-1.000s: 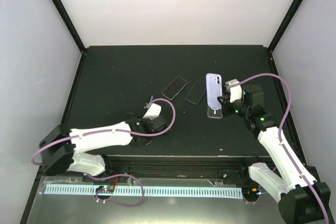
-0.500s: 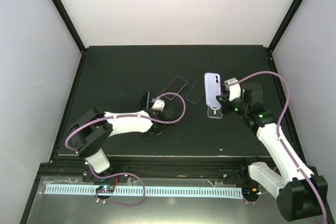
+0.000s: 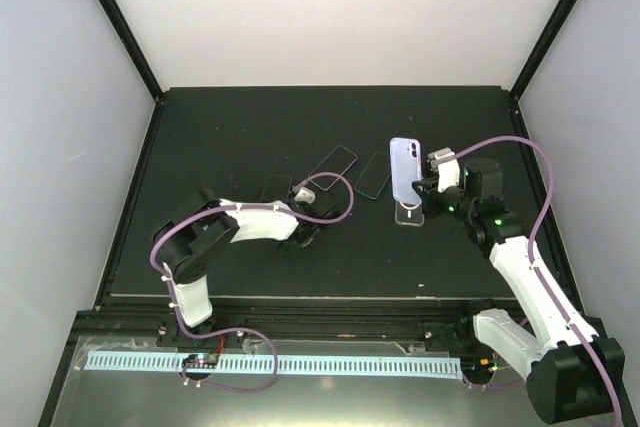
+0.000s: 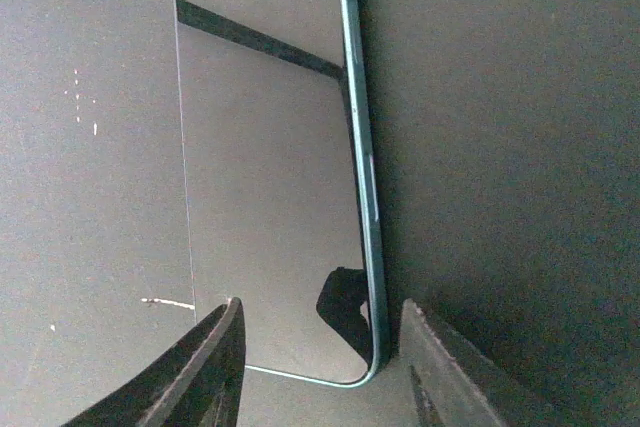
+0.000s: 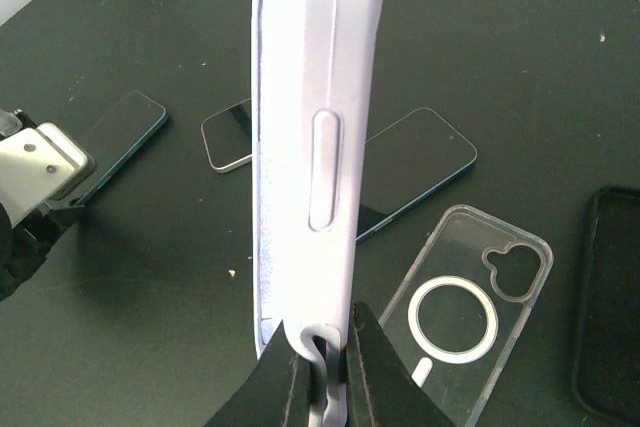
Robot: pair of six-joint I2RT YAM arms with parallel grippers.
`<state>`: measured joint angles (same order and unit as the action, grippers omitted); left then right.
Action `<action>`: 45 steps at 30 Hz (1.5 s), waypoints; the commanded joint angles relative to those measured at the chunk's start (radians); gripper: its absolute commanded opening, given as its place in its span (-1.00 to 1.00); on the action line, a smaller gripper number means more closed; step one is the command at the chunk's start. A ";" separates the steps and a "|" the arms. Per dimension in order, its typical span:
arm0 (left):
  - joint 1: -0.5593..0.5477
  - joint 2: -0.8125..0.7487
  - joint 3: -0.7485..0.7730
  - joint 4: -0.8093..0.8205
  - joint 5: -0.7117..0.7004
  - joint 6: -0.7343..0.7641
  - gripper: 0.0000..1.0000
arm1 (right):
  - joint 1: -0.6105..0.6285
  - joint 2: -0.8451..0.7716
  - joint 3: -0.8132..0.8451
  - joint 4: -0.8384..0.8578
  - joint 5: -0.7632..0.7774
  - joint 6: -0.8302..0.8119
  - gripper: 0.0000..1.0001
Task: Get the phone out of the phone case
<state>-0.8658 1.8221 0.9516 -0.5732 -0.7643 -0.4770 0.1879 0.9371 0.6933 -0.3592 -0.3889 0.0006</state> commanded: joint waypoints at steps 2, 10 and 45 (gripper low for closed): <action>0.006 -0.040 0.017 0.042 0.087 0.023 0.03 | -0.012 -0.009 0.032 0.029 0.004 -0.012 -0.98; -0.019 -0.249 -0.030 0.017 0.221 0.023 0.46 | -0.026 0.022 0.075 -0.006 0.216 -0.030 -0.98; 0.018 -1.058 -0.163 -0.025 0.545 0.384 0.98 | -0.534 0.470 0.325 -0.900 0.068 -0.745 -0.98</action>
<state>-0.8654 0.7612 0.7742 -0.6193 -0.2222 -0.1028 -0.3145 1.3586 1.0294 -1.1625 -0.3004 -0.6514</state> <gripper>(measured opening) 0.989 0.066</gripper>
